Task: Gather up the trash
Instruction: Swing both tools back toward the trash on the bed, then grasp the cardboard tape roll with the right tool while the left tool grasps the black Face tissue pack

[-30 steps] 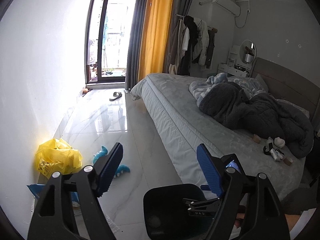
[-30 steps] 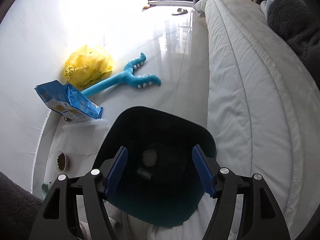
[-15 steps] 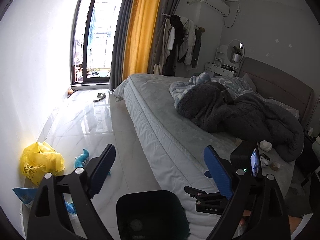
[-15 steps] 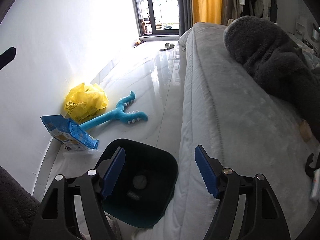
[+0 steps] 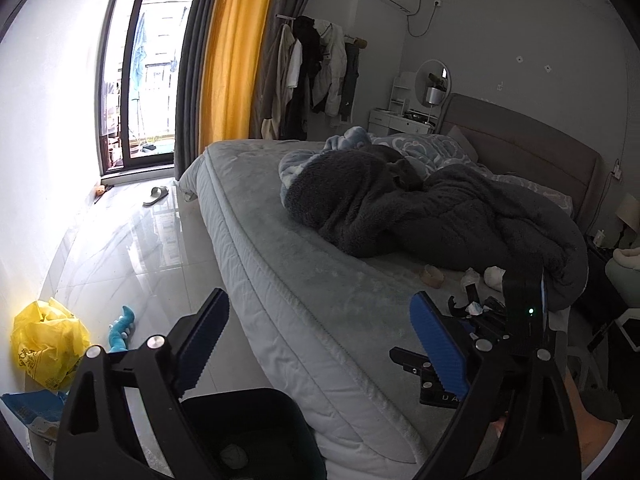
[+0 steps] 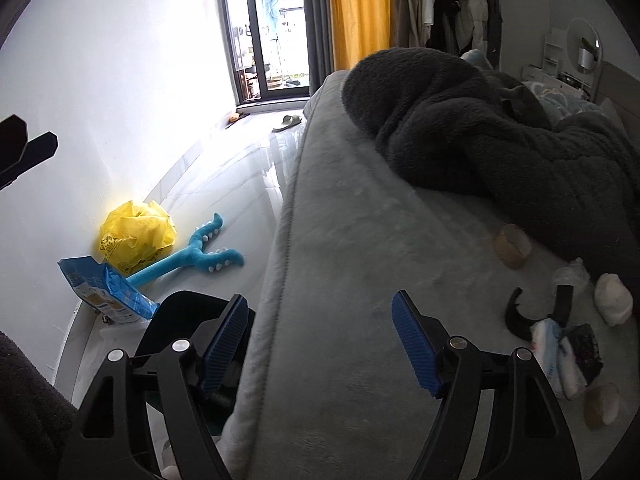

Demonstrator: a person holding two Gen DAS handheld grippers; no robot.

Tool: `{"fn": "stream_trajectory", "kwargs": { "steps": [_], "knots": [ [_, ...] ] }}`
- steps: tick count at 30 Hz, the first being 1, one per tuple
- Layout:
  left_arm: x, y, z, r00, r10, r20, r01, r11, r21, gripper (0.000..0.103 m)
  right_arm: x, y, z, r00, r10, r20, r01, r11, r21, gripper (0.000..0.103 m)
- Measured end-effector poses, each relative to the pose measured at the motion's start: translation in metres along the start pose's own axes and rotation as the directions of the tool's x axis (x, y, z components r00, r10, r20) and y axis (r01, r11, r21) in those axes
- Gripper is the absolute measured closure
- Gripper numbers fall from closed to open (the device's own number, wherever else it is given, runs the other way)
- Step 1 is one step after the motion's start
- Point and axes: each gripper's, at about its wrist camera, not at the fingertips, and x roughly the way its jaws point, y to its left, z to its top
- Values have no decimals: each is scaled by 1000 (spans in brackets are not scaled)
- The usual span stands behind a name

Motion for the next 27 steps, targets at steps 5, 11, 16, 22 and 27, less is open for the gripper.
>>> {"fn": "stream_trajectory", "kwargs": {
  "steps": [5, 11, 16, 22, 27],
  "knots": [
    [16, -25, -1, 999, -42, -16, 43, 999, 32, 9, -21, -34, -7, 999, -40, 36, 39, 999, 28, 24],
    [35, -46, 3, 994, -110, -28, 110, 994, 5, 8, -47, -72, -16, 993, -93, 77, 89, 994, 57, 24],
    [49, -65, 3, 991, -124, -47, 126, 991, 48, 8, -61, -106, -29, 988, -128, 88, 121, 989, 81, 23],
    [68, -96, 1, 981, -174, -87, 185, 972, 144, 8, -74, -148, -47, 984, -152, 89, 141, 983, 119, 23],
    [93, -120, -2, 967, -218, -133, 237, 959, 155, 8, -75, -184, -68, 983, -173, 60, 164, 977, 137, 23]
  ]
}}
